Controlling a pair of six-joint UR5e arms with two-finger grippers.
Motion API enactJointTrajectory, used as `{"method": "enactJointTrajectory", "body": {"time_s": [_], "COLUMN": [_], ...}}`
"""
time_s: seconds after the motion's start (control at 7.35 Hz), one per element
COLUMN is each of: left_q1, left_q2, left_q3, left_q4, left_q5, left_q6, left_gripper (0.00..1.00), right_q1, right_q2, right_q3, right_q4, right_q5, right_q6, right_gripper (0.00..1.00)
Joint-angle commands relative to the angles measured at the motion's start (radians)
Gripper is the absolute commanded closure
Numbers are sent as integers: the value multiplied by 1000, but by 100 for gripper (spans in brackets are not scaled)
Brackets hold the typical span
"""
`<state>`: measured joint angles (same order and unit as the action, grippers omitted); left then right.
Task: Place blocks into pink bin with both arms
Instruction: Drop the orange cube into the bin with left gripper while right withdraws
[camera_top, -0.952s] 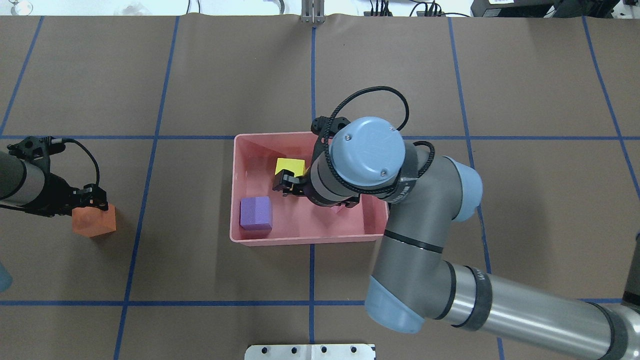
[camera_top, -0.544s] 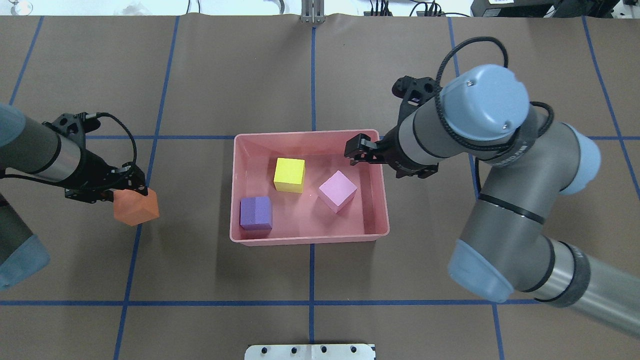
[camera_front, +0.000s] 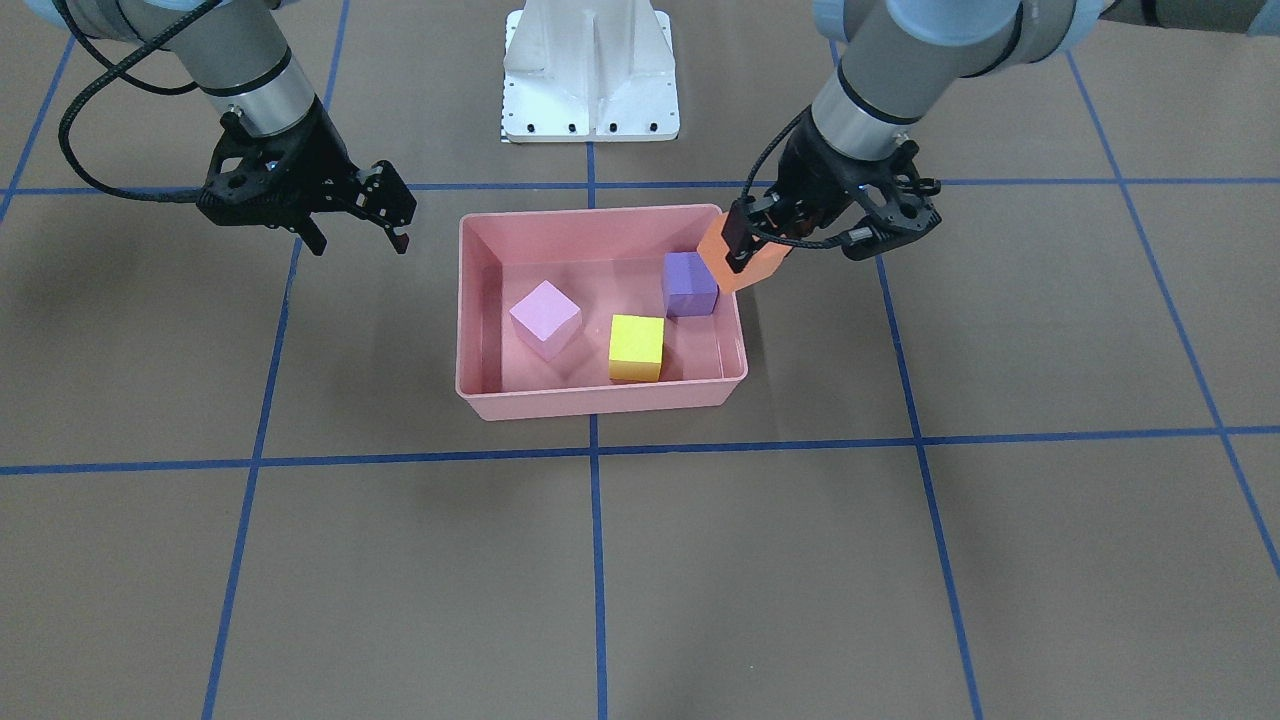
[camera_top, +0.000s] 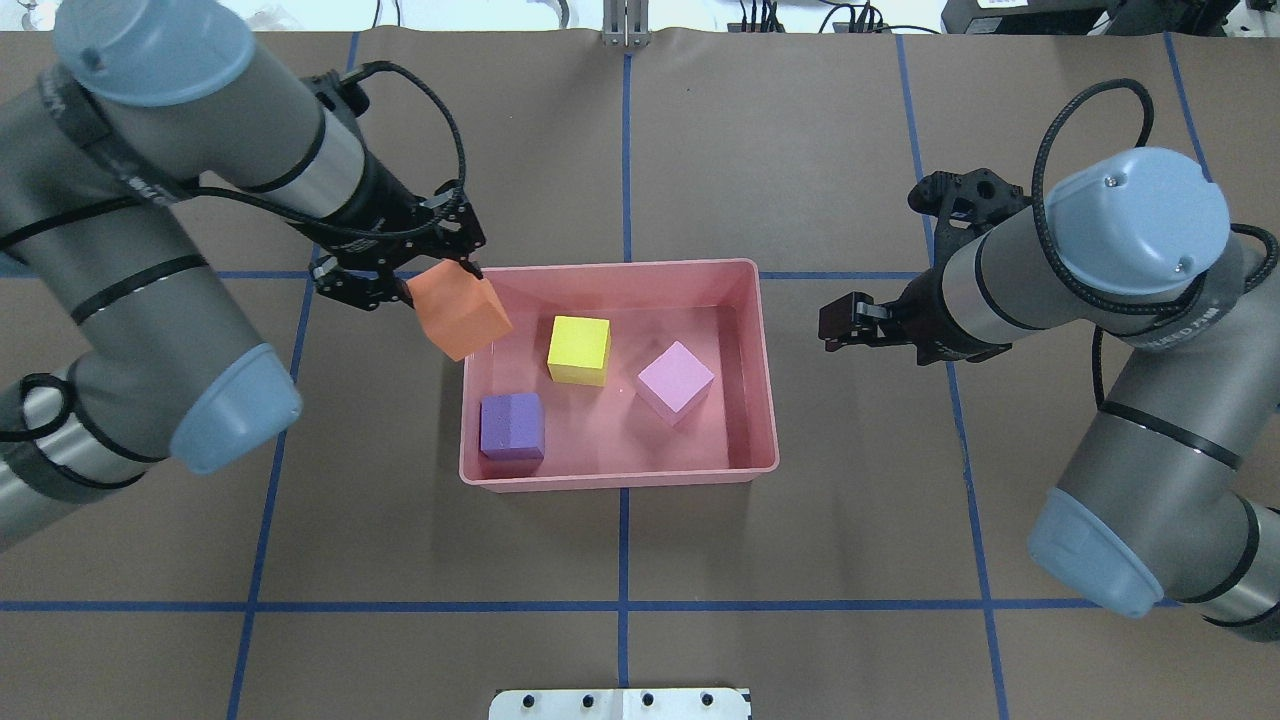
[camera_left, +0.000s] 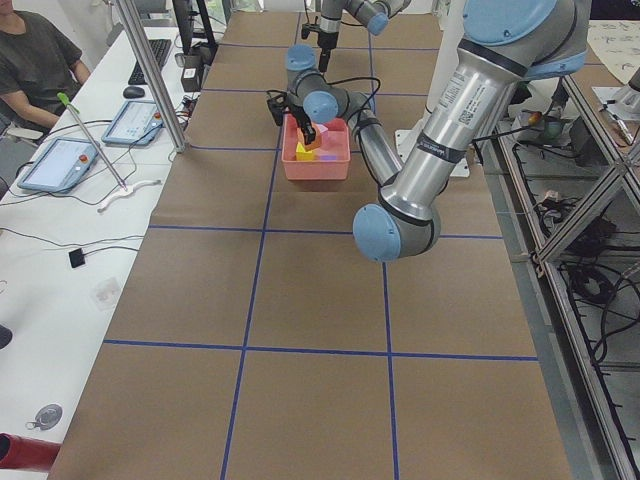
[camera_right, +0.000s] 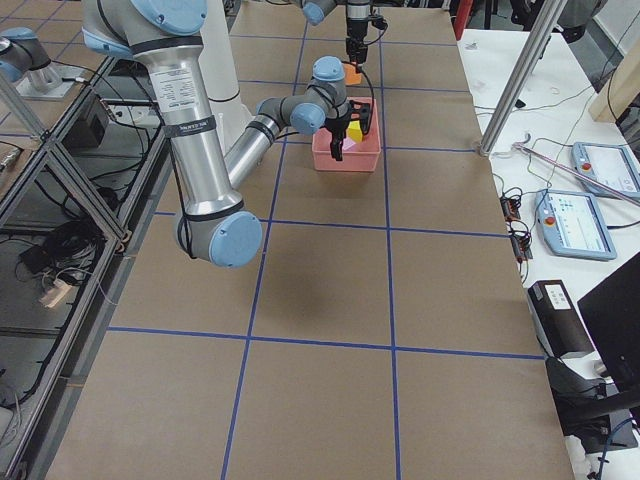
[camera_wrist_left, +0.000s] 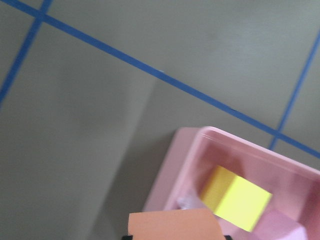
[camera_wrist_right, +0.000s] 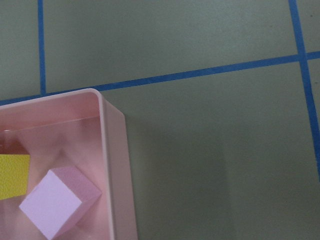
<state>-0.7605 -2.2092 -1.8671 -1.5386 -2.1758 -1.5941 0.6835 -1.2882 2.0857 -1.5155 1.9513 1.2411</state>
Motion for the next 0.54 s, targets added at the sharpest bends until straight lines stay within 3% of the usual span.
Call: {"method": "enactJointTrajectory", "body": {"time_s": [0.0,0.14,0.27,0.41], "left_q1": [123,180,202,210], "left_q2": [-185,-193,-184,-185], "left_q3": [196,268,314,327], "left_q4": [15,-26,-75,-77], "left_q5": [96,132,154,166], "left_q6": [-101,-99,-98,-92], "left_gripper": [100,100,68,4], "right_q1": [8,8,8,8], "right_q2": [-13,-13,-13,-13], "right_q3": [1,1,-2,-4], "right_q4": [0,0,0,0], "right_q5": [1,1,0,1], "right_q6": [-12,-12,-12,-12], "right_gripper": [0,0,0,0]}}
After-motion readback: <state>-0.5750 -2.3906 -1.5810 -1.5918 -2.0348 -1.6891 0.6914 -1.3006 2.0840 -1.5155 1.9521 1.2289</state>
